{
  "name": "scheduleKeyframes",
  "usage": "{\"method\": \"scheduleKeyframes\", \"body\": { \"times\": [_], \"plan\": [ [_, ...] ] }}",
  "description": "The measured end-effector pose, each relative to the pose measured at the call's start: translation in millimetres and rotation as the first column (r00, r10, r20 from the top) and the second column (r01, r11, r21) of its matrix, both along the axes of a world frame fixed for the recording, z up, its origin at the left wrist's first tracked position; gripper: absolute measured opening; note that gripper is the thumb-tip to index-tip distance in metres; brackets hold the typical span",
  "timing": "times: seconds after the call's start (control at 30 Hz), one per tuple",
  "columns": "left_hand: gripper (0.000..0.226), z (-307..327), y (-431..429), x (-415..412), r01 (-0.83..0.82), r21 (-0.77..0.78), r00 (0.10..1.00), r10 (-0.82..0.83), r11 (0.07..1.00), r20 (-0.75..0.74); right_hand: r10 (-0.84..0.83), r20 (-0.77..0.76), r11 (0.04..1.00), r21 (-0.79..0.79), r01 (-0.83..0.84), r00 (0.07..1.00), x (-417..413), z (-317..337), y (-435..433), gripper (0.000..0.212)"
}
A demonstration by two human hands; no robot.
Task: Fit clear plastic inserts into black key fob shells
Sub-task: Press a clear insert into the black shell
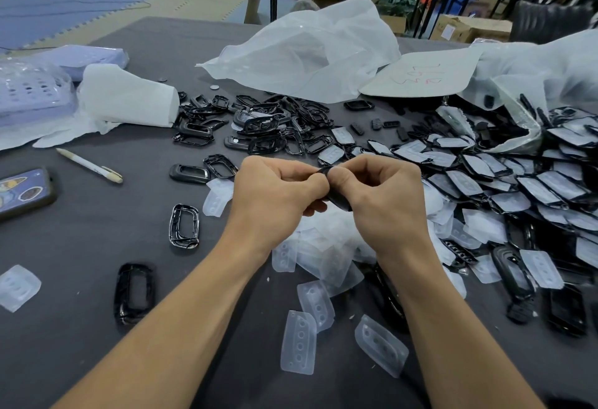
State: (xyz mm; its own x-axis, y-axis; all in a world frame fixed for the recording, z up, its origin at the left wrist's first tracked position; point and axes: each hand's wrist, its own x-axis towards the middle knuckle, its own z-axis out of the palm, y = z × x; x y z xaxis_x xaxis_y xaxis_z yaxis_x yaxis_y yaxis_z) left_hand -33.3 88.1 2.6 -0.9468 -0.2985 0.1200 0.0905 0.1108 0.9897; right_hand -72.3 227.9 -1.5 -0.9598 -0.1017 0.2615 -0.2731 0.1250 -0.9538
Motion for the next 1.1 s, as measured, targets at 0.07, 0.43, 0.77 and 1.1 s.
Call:
{"method": "scheduleKeyframes", "body": {
  "times": [0.07,0.43,0.77,1.1],
  "plan": [
    [0.014,0.8,-2.7,-0.1,0.050,-0.043,0.999,-0.049,0.998,0.024,0.021,-0.006,0.999,0.028,-0.021,1.000,-0.7,2.6,3.9,0.011],
    [0.024,-0.3,-0.7,-2.3,-0.076,0.131,0.996,0.070,0.988,0.050,0.087,0.124,0.989,-0.129,-0.071,0.988,-1.9,6.5,4.5,0.013],
    [0.029,-2.8,-6.6,-4.4,0.022,0.012,0.999,-0.022,1.000,0.034,0.056,0.084,0.988,-0.147,-0.043,0.995,-3.3,6.0,5.7,0.026],
    [0.031,2.3,-5.5,-2.4,0.039,0.167,0.997,-0.050,0.985,0.059,-0.037,0.114,0.987,-0.152,0.054,0.993,-1.8,4.6,3.7,0.020]
  ]
}}
